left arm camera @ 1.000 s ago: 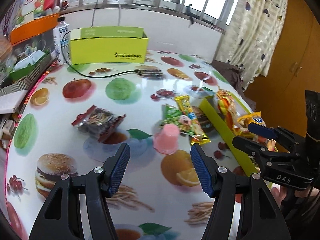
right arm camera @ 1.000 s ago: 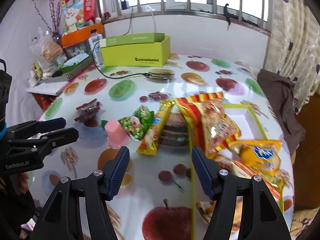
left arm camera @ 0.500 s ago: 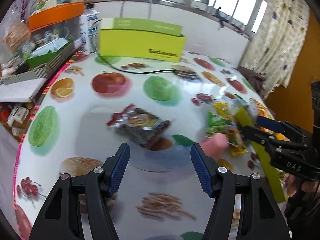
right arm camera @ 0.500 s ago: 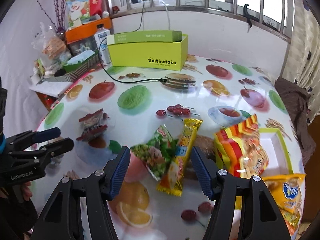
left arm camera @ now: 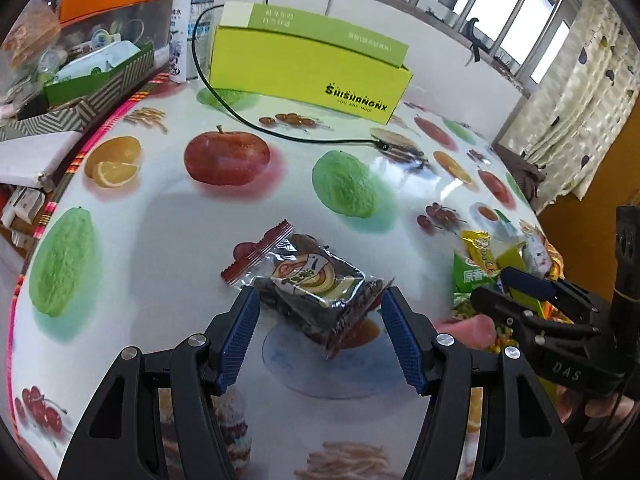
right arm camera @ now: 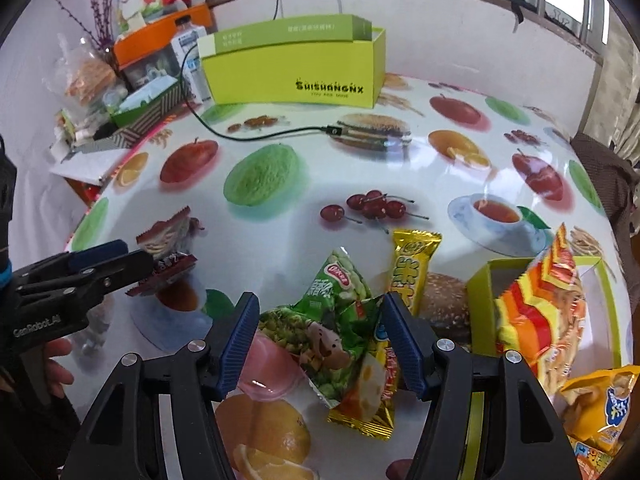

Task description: Organize snacks

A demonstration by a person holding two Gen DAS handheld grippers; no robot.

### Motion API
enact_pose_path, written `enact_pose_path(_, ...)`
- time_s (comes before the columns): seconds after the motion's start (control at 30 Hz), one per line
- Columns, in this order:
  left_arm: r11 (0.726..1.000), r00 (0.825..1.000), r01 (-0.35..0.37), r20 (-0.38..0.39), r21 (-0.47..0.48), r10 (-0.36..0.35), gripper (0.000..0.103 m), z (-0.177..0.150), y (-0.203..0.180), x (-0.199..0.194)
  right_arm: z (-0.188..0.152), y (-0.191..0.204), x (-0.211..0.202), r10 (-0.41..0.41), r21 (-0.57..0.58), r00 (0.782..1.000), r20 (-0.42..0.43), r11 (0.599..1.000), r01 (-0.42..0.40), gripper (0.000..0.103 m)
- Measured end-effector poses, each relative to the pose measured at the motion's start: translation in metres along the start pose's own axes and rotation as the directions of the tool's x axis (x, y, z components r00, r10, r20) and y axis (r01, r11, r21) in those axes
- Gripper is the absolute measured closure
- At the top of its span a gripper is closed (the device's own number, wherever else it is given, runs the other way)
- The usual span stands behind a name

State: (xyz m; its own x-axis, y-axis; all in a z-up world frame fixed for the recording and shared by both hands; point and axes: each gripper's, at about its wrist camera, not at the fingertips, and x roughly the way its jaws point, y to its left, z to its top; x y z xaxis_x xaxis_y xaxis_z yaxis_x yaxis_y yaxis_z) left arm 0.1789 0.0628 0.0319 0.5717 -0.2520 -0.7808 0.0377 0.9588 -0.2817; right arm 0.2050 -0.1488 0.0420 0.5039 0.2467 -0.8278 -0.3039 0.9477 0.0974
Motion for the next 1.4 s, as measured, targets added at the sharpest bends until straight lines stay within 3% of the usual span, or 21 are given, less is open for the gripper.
enact_pose_path(0.63, 0.999, 0.999, -0.021, -0.044, -0.027, 0.020, 0.038, 0.026, -0.012, 0.037, 0.006, 0.008, 0.023, 0.011, -0.002, 0.999, -0.051, 1.000, -0.011, 0.039)
enact_pose_path(0.9, 0.999, 0.998, -0.046, -0.051, 0.013, 0.047, 0.038, 0.020, -0.015, 0.036, 0.005, 0.006, 0.028, -0.010, -0.009, 0.998, -0.069, 1.000, 0.010, 0.039)
enact_pose_path(1.07, 0.990, 0.995, -0.087, -0.036, 0.107, 0.091, 0.038, 0.010, -0.021, 0.025, 0.003, 0.010, 0.028, -0.030, -0.033, 0.997, -0.070, 0.999, 0.028, 0.040)
enact_pose_path(1.27, 0.981, 0.993, -0.108, -0.028, 0.163, 0.114, 0.038, -0.003, -0.020, 0.008, -0.001, 0.014, 0.028, -0.049, -0.051, 0.997, -0.064, 0.998, 0.046, 0.056)
enact_pose_path(1.4, 0.979, 0.988, -0.145, -0.026, 0.142, 0.150, 0.038, -0.012, -0.013, -0.001, -0.002, 0.015, 0.028, -0.055, -0.047, 0.996, -0.063, 0.998, 0.052, 0.056)
